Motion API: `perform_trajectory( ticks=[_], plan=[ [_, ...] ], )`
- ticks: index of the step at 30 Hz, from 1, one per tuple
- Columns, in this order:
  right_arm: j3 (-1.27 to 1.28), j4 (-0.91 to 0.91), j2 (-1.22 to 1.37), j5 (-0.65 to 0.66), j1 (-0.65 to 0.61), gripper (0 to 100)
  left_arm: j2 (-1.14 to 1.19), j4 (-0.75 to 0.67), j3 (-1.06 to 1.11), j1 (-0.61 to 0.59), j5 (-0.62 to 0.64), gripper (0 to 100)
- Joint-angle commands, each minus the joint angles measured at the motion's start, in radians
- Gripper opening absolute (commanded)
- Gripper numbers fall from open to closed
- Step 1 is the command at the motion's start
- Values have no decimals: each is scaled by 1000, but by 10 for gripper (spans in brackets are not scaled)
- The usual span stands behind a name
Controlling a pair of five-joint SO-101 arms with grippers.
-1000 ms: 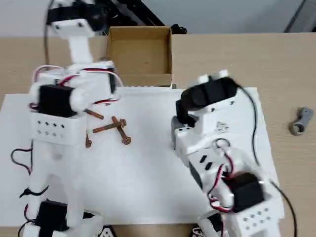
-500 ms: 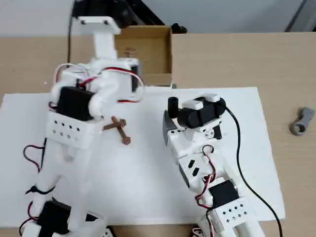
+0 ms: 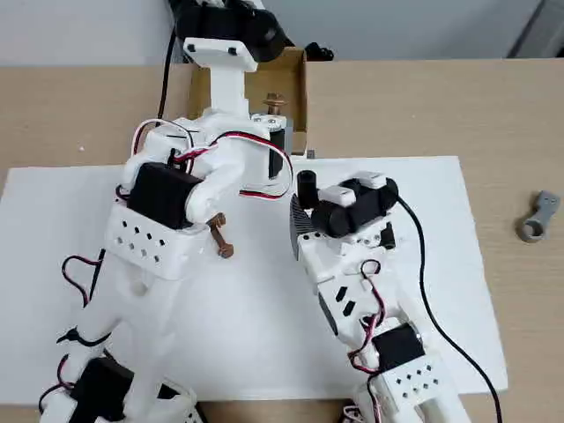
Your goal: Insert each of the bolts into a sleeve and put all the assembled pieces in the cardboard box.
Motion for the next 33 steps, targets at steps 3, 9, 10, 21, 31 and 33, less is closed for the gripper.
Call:
perform_trajectory(
  ticks=[3, 9, 10, 21, 31, 33],
  plan=[
    [54, -4, -183, 91, -21, 4, -141, -54, 10, 6, 3, 5],
    [91, 128, -412, 91, -21, 4, -299, -150, 208, 9, 2, 5],
    [101, 140, -447, 91, -21, 4, -322, -169, 251, 18, 2, 5],
    [176, 101, -509, 91, -76, 4, -350, -368, 435, 57, -115, 5],
    [199, 99, -509, 83, -81, 4, -354, -425, 390, 130, -51, 5],
    [199, 99, -509, 72, -81, 4, -354, -410, 355, 135, 8, 5]
  ],
)
